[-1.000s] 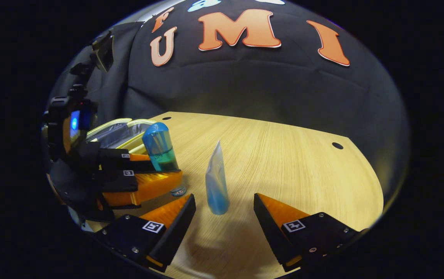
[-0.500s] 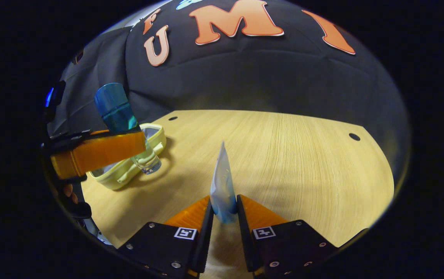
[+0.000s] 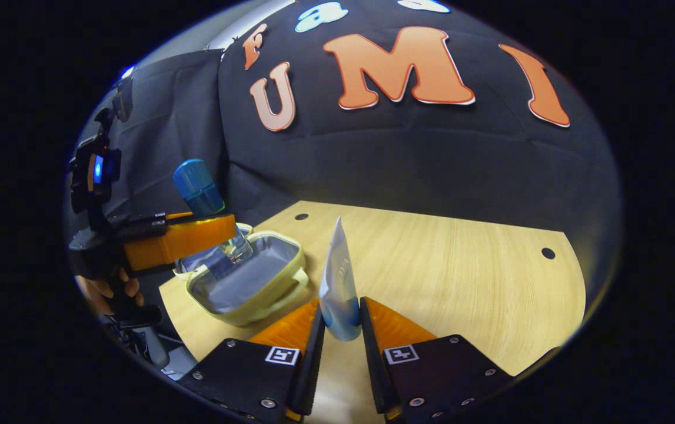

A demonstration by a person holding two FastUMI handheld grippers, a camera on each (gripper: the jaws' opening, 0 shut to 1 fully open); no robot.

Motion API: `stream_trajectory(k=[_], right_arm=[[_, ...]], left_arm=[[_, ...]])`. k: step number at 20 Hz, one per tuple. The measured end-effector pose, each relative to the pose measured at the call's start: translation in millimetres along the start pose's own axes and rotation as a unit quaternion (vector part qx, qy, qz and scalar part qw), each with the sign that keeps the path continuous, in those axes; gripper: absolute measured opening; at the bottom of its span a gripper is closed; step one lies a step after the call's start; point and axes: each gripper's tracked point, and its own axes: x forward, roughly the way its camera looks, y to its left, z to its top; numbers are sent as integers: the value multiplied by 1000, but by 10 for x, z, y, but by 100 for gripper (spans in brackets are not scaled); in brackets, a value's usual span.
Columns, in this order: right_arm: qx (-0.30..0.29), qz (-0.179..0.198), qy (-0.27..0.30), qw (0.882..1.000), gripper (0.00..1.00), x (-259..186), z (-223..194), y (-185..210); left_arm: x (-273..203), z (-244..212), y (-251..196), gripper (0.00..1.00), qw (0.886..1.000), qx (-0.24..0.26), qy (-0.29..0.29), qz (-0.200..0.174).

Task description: First open the suitcase, pack the skin care products into it, and then close the suitcase.

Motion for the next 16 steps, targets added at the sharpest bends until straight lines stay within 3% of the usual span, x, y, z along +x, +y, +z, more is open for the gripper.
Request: stream_trajectory(k=[8, 16], right_arm=[[21, 12, -9, 1000, 38, 346, 224, 930], [56, -11, -1, 998, 39, 767, 184, 1501]], left_arm=[[-4, -313, 1228, 43, 998, 23, 58, 17], [230, -1057, 1756, 43, 988, 24, 148, -31]])
